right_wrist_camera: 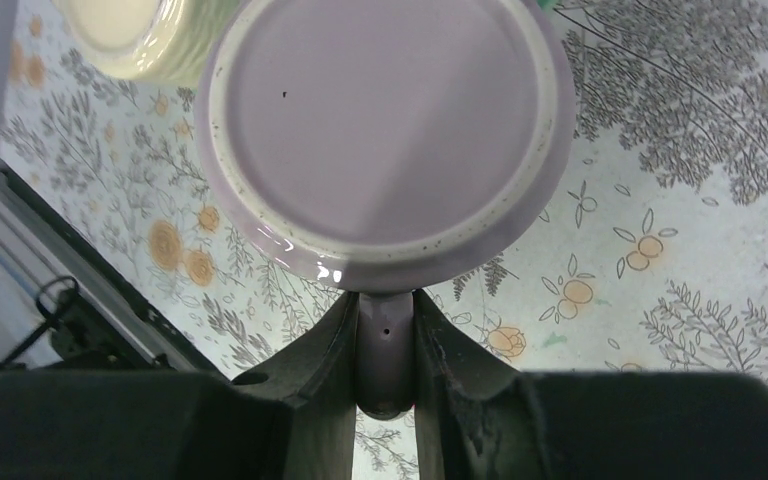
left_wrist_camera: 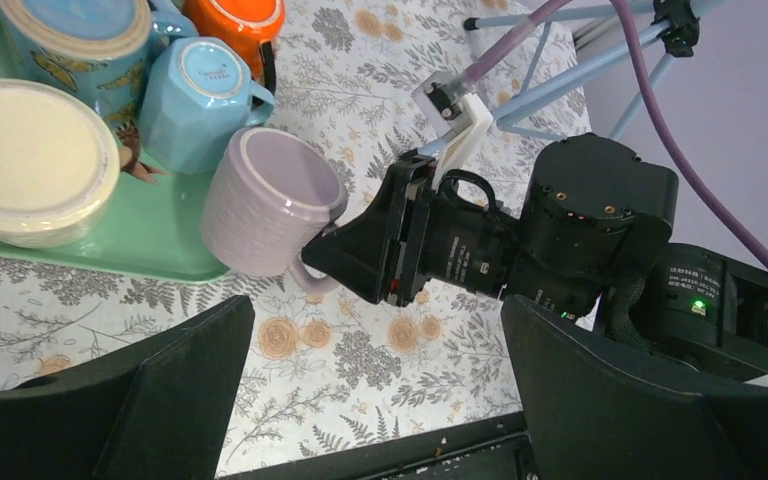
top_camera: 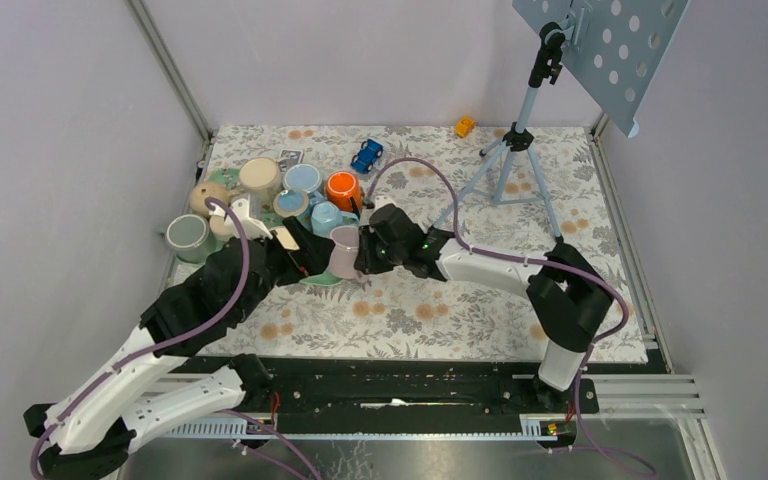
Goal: Turn the mug right side up
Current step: Turn over the cup on the tray.
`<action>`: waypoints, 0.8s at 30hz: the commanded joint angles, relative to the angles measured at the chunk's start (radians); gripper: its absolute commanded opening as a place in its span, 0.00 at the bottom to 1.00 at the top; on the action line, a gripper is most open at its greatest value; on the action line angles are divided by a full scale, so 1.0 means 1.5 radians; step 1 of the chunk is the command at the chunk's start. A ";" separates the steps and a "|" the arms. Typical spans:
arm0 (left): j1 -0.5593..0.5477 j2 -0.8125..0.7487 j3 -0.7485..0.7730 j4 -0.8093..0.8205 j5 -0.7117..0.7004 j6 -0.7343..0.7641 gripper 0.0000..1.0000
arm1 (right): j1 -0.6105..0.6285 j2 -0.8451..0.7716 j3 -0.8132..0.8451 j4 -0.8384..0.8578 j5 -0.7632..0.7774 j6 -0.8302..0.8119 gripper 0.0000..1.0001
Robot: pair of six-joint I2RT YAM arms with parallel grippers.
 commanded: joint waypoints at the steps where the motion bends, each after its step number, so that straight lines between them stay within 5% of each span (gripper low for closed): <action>1: 0.003 0.002 -0.010 0.055 0.033 -0.014 0.99 | -0.021 -0.071 -0.040 0.131 -0.007 0.138 0.00; 24: 0.003 -0.047 -0.184 0.138 0.178 -0.148 0.99 | -0.046 -0.191 -0.398 0.563 -0.008 0.556 0.00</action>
